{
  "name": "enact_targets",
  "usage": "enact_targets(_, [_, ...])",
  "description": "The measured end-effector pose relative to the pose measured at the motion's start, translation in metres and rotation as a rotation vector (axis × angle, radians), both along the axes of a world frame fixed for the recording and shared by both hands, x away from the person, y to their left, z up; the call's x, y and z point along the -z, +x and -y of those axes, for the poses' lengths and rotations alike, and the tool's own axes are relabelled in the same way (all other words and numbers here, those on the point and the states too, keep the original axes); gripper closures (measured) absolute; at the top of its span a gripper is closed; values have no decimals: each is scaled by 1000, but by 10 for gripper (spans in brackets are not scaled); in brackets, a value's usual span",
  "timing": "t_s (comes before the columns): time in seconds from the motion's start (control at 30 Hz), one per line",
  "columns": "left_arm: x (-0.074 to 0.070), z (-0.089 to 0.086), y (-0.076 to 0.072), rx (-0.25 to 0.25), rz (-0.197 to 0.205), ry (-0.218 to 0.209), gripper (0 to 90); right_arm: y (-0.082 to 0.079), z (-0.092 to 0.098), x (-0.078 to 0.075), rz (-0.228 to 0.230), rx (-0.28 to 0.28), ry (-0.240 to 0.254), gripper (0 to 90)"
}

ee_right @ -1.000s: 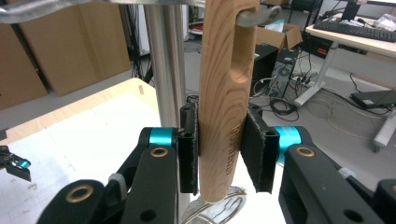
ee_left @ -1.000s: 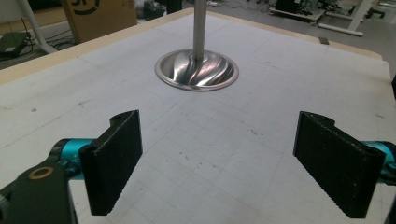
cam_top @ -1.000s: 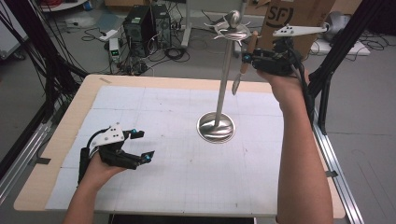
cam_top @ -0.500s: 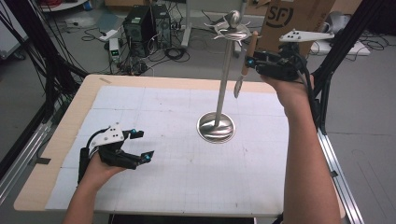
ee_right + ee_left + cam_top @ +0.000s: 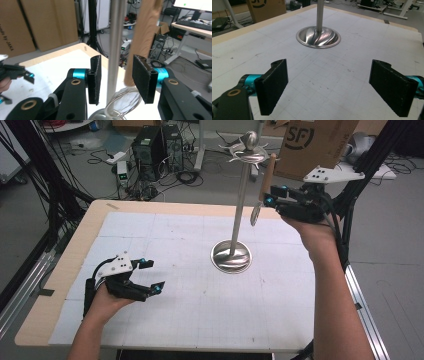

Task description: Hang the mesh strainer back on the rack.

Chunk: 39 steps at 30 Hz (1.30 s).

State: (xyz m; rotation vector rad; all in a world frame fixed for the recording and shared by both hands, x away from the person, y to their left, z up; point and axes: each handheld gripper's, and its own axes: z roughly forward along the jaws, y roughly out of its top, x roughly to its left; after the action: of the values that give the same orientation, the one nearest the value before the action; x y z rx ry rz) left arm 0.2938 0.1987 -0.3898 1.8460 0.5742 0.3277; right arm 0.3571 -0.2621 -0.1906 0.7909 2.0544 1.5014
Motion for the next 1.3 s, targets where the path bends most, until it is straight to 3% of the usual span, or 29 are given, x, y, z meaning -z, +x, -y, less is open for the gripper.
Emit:
enact_targets(0.6, [0, -3, 0, -8, 4, -10, 162, -29, -10, 38, 8, -120, 35, 562])
enact_targets(1.3, [1, -10, -2, -24, 6, -22, 162, -49, 9, 117, -44, -108, 99, 488])
